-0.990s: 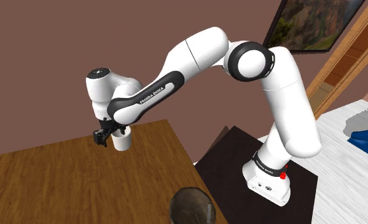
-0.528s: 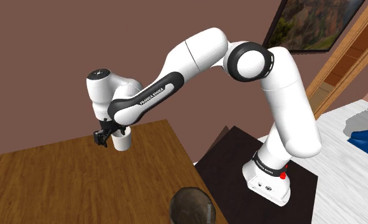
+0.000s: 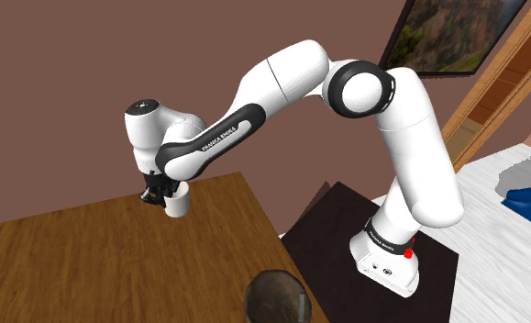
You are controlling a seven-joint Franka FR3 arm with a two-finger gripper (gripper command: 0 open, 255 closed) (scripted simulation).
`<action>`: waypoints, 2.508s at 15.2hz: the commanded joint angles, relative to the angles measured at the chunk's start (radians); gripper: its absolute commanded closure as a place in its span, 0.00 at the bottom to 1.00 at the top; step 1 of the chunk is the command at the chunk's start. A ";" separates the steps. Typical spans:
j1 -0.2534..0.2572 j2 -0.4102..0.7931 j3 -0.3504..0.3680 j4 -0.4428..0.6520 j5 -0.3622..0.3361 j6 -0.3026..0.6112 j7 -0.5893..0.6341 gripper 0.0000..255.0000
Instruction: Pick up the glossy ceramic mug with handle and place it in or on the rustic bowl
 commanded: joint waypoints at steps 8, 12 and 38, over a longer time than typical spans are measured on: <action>-0.009 -0.048 0.015 0.005 0.019 -0.051 -0.013 1.00; -0.014 -0.077 0.024 0.013 0.031 -0.087 -0.022 1.00; -0.032 -0.571 0.157 -0.513 0.199 -0.033 0.075 1.00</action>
